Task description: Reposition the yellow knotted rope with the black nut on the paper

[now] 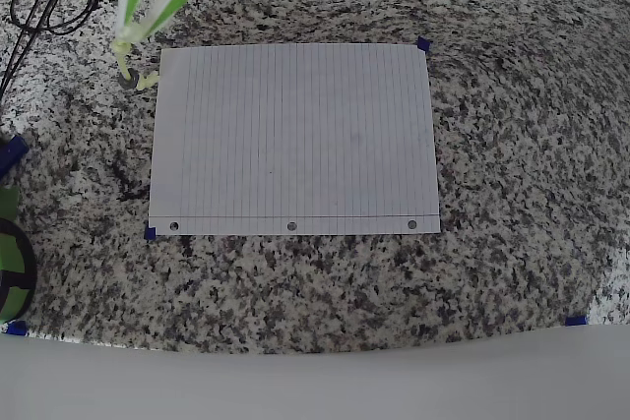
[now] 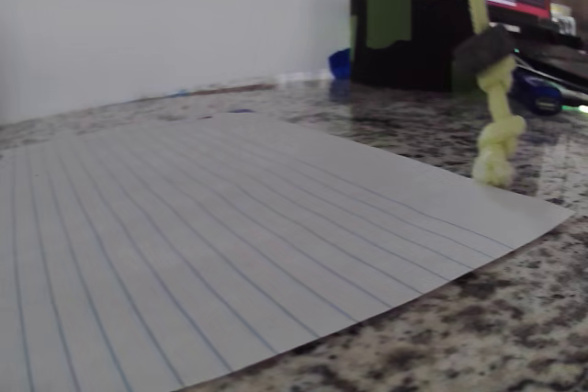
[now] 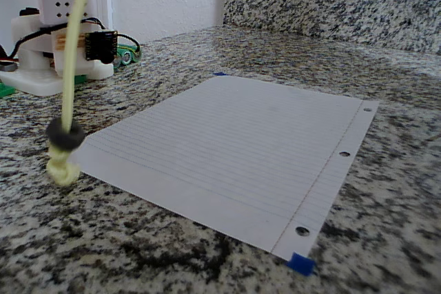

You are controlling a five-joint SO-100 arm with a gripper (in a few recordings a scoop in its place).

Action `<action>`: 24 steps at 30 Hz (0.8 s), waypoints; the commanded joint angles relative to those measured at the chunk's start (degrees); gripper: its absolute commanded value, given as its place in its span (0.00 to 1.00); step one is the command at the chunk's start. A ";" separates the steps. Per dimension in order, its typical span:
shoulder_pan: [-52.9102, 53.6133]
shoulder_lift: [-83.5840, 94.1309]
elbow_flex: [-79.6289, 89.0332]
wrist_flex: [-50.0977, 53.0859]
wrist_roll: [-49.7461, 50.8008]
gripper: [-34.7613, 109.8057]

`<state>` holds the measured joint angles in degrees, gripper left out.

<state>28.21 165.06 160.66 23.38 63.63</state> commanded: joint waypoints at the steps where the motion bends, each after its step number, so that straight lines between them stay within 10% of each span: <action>1: -1.14 0.97 2.55 -4.13 4.83 0.24; 24: -29.62 23.03 13.71 21.18 -5.54 0.24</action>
<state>0.53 187.56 174.73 43.59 60.12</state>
